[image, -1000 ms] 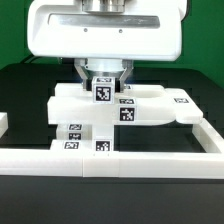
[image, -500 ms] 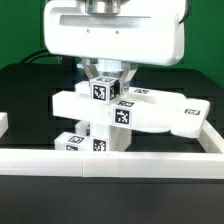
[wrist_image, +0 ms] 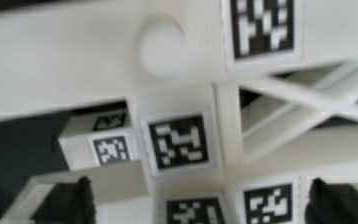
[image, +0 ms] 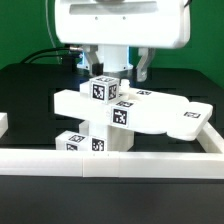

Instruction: Assemble chair

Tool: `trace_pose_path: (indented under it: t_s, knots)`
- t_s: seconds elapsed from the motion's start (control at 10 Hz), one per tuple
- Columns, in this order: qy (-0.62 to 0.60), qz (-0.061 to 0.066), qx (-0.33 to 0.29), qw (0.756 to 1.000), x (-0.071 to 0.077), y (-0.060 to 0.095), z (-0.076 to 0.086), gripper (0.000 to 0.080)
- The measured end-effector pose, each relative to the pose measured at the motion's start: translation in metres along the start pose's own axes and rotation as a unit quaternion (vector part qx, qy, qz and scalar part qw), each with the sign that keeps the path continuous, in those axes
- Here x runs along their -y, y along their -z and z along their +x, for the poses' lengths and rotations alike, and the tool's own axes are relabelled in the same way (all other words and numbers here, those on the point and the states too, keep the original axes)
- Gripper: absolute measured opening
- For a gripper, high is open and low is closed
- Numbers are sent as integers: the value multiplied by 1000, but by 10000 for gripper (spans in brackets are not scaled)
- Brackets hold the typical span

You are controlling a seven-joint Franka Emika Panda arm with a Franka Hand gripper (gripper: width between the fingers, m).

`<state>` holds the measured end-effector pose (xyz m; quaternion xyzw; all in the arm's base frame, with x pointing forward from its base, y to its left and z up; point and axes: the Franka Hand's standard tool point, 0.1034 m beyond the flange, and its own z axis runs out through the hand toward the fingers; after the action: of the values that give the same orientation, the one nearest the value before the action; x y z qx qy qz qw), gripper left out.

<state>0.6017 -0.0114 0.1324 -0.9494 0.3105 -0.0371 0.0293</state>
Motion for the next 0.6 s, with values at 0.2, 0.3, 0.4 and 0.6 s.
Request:
trace_pose_path:
  t_s: [0.2,0.3,0.4,0.6]
  knots:
    - [14,4,-2,1000,-2,5,-13,645]
    - [14,3,-2,1000,-2,3,-12,648]
    - [15,3,-2,1000,-2,3,-12,648]
    - [29,11,-5,1000,9,4,-31,649]
